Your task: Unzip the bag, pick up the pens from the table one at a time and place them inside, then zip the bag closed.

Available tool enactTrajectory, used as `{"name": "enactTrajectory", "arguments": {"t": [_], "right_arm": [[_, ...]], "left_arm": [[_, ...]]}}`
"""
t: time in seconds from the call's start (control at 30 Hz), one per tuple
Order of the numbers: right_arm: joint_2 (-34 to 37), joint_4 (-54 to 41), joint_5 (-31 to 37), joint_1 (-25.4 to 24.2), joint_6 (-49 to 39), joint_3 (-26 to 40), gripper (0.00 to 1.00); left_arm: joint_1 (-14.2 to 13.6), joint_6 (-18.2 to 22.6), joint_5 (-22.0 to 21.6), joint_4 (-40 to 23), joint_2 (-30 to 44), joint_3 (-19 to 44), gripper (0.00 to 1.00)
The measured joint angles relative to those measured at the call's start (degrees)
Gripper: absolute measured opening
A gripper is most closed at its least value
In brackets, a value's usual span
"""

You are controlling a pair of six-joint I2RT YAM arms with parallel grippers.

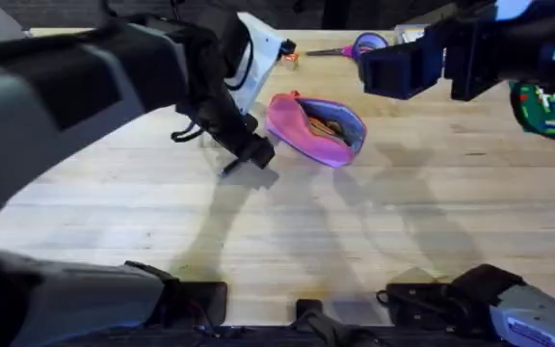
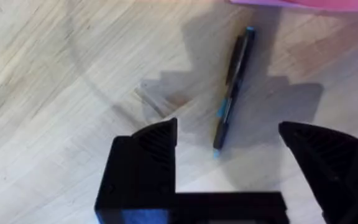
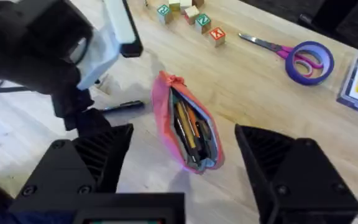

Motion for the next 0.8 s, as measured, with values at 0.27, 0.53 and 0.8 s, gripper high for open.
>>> {"name": "enactTrajectory", "arguments": {"t": [0.27,0.53,0.8], "right_arm": [[0.0,0.0,0.0,0.0,0.0,0.0,0.998],[0.0,0.0,0.0,0.0,0.0,0.0,0.998],[0.0,0.0,0.0,0.0,0.0,0.0,0.998]], "left_arm": [[0.0,-1.0,-0.1,4.8,4.9,0.0,0.995],[0.0,-0.3,-0.2,10.4,7.1,-2.1,0.995],[-0.1,1.0,0.1,13.1,6.2,-5.3,0.995]]}}
